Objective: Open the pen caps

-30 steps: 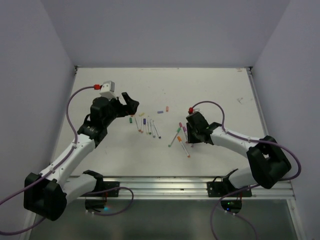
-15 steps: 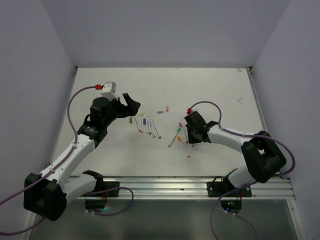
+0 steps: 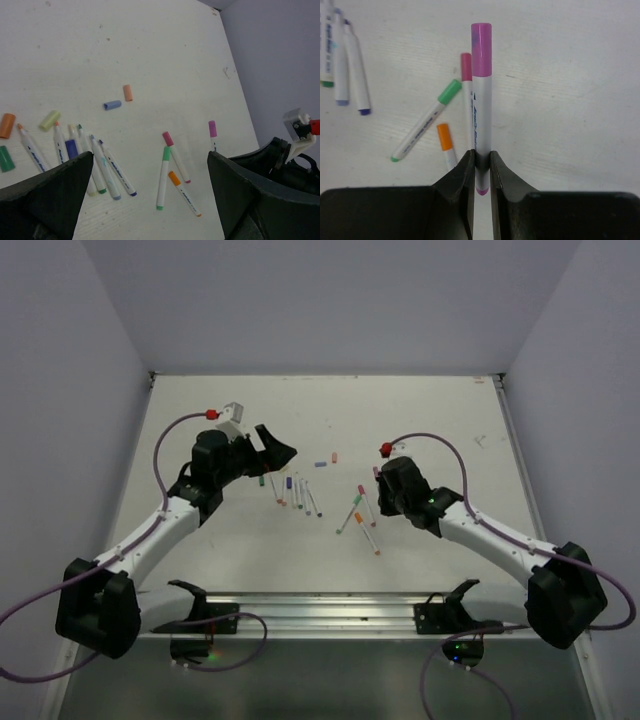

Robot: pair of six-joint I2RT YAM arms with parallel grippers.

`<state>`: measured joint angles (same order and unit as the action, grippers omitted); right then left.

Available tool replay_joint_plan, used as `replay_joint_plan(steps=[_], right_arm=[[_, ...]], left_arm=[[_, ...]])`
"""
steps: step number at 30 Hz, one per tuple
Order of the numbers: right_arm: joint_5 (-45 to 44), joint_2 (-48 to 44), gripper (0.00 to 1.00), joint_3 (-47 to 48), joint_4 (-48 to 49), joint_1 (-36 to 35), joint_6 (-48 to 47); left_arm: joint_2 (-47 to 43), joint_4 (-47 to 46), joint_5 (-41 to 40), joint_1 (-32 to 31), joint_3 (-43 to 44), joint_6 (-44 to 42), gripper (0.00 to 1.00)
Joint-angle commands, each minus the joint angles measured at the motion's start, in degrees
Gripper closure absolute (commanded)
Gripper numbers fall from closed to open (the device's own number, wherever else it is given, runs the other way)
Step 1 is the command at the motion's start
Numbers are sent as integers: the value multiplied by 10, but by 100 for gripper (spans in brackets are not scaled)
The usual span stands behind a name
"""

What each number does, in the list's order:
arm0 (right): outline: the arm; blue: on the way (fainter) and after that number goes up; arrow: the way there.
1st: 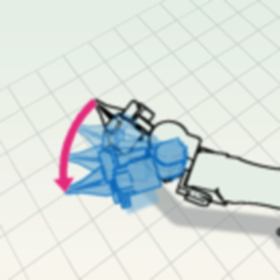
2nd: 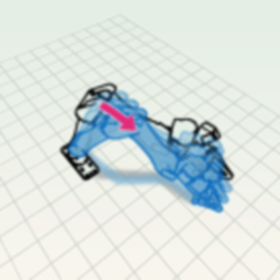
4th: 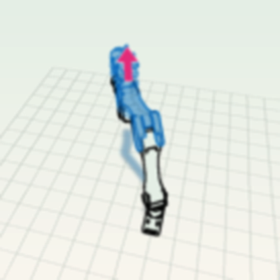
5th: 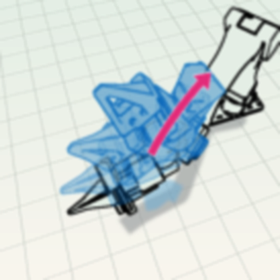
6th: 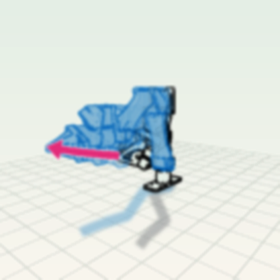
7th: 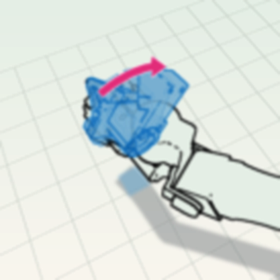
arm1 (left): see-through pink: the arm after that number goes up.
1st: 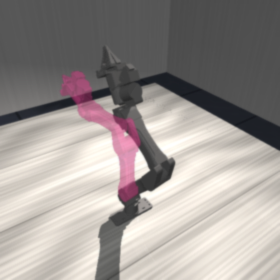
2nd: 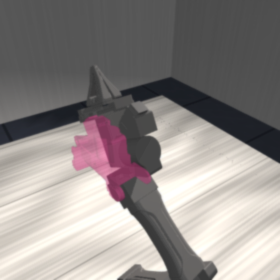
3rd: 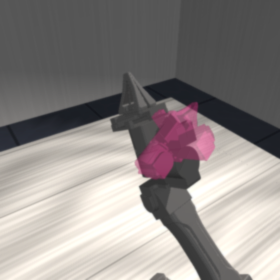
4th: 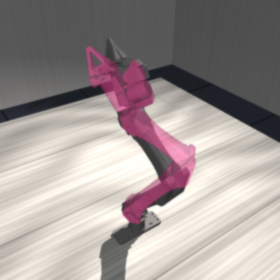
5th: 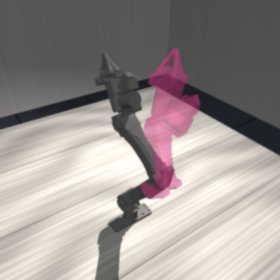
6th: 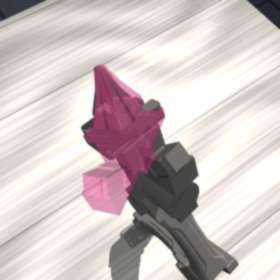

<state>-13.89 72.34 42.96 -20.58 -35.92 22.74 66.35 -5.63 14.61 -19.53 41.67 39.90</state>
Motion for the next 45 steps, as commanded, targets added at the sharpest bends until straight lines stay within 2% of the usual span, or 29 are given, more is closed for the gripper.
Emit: replay_joint_plan(steps=[1, 6, 9, 16, 25, 29, 30, 32, 33, 36, 41, 45], right_arm=[[13, -43, 100, 13, 56, -33, -29], [-13, -33, 100, 34, 116, -115, -41], [-11, -15, 100, 43, 146, -132, -36], [-18, 3, 100, 74, 162, -154, -44], [-11, 18, 100, 91, 176, -165, -40], [-18, 21, 100, 92, 178, -167, -40], [-18, 23, 100, 92, 178, -168, -40], [-18, 25, 100, 93, 178, -169, -38], [-17, 25, 100, 93, 179, -170, -37], [-18, 29, 100, 93, 179, -172, -34], [-19, 32, 100, 95, 180, -173, -34], [-22, 31, 100, 96, 180, -175, -33]], left_arm=[[29, -46, 44, -3, 27, 66, 0], [60, -50, 14, -51, 85, 77, 3], [88, -41, -17, -82, 118, 74, 7], [144, -47, -60, -122, 126, 91, 13], [179, -72, -73, -160, 131, 102, 20], [181, -70, -77, -162, 136, 101, 32], [181, -71, -77, -163, 137, 100, 39], [181, -69, -79, -165, 136, 100, 42], [181, -69, -79, -165, 135, 101, 51], [180, -69, -84, -165, 133, 100, 57], [181, -69, -87, -165, 133, 98, 73], [183, -71, -86, -167, 131, 98, 94]])
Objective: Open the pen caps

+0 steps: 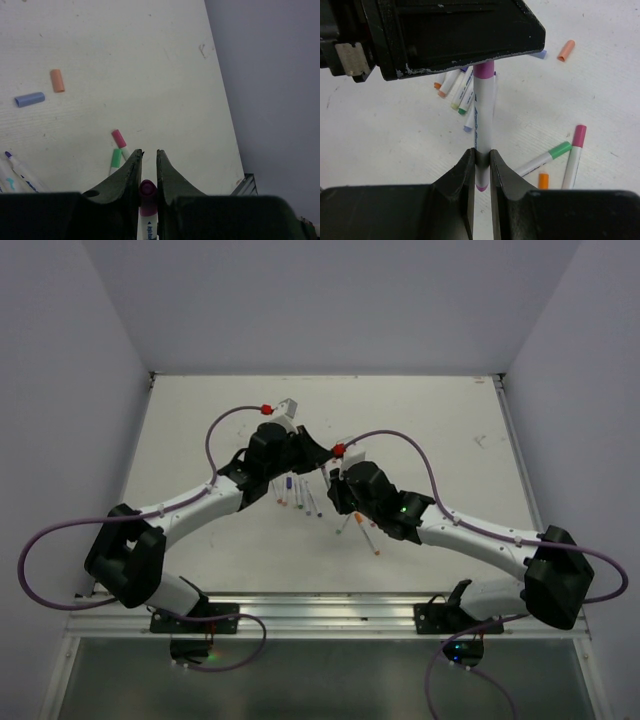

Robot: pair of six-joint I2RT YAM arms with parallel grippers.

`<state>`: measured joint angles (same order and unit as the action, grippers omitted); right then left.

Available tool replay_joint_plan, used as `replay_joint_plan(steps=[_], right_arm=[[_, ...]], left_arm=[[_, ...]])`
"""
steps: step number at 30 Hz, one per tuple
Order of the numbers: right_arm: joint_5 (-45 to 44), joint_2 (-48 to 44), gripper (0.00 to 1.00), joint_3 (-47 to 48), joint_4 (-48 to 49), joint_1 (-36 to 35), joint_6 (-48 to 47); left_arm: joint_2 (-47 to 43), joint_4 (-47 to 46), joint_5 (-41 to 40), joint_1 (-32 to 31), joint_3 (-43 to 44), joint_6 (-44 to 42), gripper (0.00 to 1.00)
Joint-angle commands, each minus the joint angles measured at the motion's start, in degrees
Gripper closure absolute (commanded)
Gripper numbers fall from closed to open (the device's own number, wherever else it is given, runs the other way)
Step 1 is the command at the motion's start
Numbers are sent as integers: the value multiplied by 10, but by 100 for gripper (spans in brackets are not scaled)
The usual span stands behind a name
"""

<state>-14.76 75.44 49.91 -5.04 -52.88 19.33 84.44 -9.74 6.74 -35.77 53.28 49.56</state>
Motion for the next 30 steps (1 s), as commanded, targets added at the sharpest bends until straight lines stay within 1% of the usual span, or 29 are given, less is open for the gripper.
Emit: replay_joint_plan(steps=[1, 2, 4, 5, 8, 12, 13, 17, 21, 22, 24, 27, 28, 29, 30], right_arm=[[-13, -2, 100, 25, 26, -5, 3], [-13, -3, 100, 23, 28, -5, 4], [-12, -6, 100, 16, 38, -5, 8], [-4, -8, 92, 13, 40, -6, 10], [7, -11, 73, 5, 48, -5, 19], [4, -6, 62, 5, 47, -5, 18], [3, -5, 62, 5, 48, -5, 18], [-10, 3, 62, 0, 76, -4, 18], [-13, 17, 64, 6, 83, -3, 11], [-14, 22, 66, 5, 89, -4, 11], [-14, 24, 68, 9, 93, -3, 6], [-15, 27, 76, 11, 93, -2, 4], [-16, 25, 80, 10, 93, -2, 4], [-18, 23, 89, 9, 93, -3, 3], [-18, 21, 96, 6, 93, -2, 2]], left_arm=[[1, -33, -7, -4, 14, -1, 98], [-1, -34, -7, -4, 12, -2, 100], [-3, -43, -4, -4, 8, -8, 100], [-6, -48, -3, -4, 5, -10, 100], [-16, -63, 1, -5, -6, -19, 100], [-32, -86, 17, -4, -20, -25, 100], [-34, -93, 19, -5, -25, -25, 100], [-43, -99, 22, -5, -30, -30, 100], [-53, -115, 33, -4, -39, -27, 100], [-56, -114, 34, -5, -38, -28, 100], [-60, -114, 32, -5, -39, -31, 100], [-68, -114, 30, -5, -39, -32, 100], [-70, -113, 30, -5, -39, -34, 100], [-71, -113, 29, -5, -39, -35, 100], [-71, -111, 27, -4, -38, -39, 100]])
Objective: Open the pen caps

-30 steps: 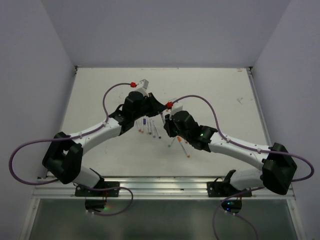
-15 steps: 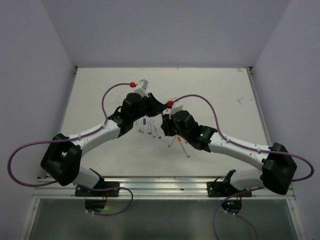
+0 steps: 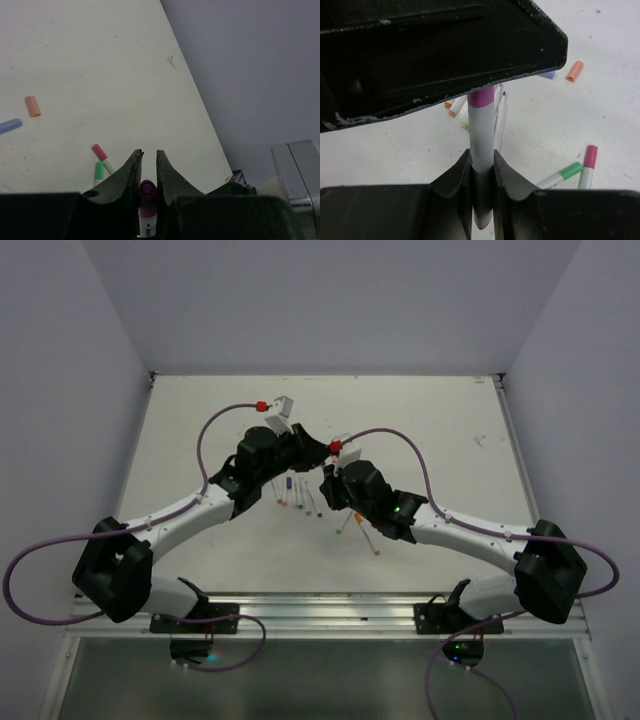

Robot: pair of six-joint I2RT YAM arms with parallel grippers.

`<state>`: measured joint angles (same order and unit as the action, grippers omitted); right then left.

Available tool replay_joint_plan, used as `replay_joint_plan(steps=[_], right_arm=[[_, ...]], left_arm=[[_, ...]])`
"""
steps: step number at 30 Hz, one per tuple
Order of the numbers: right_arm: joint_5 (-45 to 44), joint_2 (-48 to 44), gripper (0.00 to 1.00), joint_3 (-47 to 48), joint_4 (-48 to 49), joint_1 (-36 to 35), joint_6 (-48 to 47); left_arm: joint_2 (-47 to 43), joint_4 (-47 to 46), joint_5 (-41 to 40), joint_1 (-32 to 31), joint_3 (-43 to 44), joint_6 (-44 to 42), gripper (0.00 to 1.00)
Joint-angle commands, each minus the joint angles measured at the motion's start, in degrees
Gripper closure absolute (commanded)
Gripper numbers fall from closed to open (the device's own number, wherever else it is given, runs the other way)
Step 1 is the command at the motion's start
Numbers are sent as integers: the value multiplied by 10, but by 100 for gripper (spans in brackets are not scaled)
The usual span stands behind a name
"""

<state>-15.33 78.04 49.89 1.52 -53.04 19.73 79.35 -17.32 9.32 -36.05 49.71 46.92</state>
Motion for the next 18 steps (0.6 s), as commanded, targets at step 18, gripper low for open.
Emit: replay_joint_plan(steps=[18], right_arm=[[17, -19, 100, -112, 60, -1, -17]], left_arm=[[-22, -59, -65, 76, 172, -24, 100]])
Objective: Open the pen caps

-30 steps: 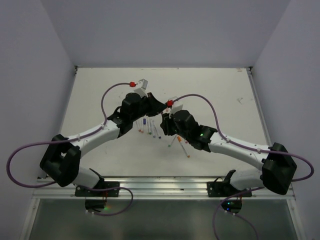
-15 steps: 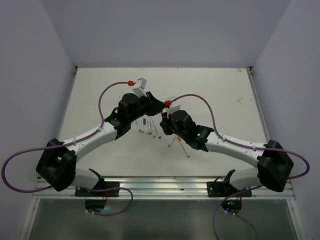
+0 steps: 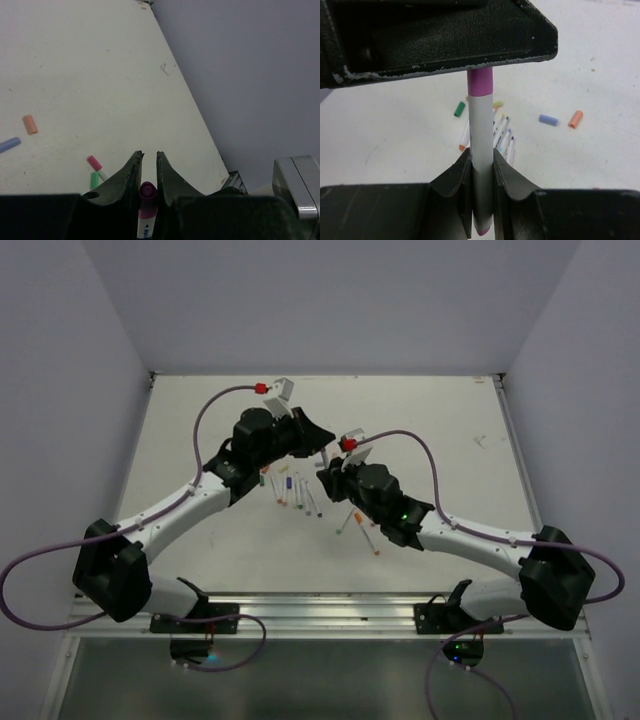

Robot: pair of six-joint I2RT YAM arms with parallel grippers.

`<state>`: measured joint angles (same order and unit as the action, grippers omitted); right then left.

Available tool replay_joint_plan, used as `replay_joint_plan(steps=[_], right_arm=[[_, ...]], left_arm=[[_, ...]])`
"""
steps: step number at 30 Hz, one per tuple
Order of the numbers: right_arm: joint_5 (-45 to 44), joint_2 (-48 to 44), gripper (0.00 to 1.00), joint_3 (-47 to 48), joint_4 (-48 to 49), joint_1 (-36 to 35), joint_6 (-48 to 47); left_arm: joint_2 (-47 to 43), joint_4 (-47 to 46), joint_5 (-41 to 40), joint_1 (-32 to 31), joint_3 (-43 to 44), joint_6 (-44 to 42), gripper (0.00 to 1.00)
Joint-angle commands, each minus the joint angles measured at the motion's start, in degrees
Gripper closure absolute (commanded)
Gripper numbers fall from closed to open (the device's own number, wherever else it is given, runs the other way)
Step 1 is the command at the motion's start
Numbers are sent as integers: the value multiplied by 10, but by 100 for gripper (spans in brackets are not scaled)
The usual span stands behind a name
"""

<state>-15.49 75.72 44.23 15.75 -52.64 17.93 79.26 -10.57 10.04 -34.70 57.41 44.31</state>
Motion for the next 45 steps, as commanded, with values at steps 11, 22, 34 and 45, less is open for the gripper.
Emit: replay_joint_plan(steps=[11, 22, 34, 45], right_arm=[[42, 6, 100, -106, -63, -6, 20], [59, 15, 100, -110, -44, -11, 17], [3, 6, 100, -17, -99, -11, 16], [-33, 147, 100, 79, -107, 22, 61]], left_arm=[[-27, -117, -177, 106, 267, -73, 100], [-13, -122, -220, 126, 356, -63, 100], [-83, -6, -144, 154, 179, -82, 100], [-147, 49, -37, 158, -69, -89, 100]])
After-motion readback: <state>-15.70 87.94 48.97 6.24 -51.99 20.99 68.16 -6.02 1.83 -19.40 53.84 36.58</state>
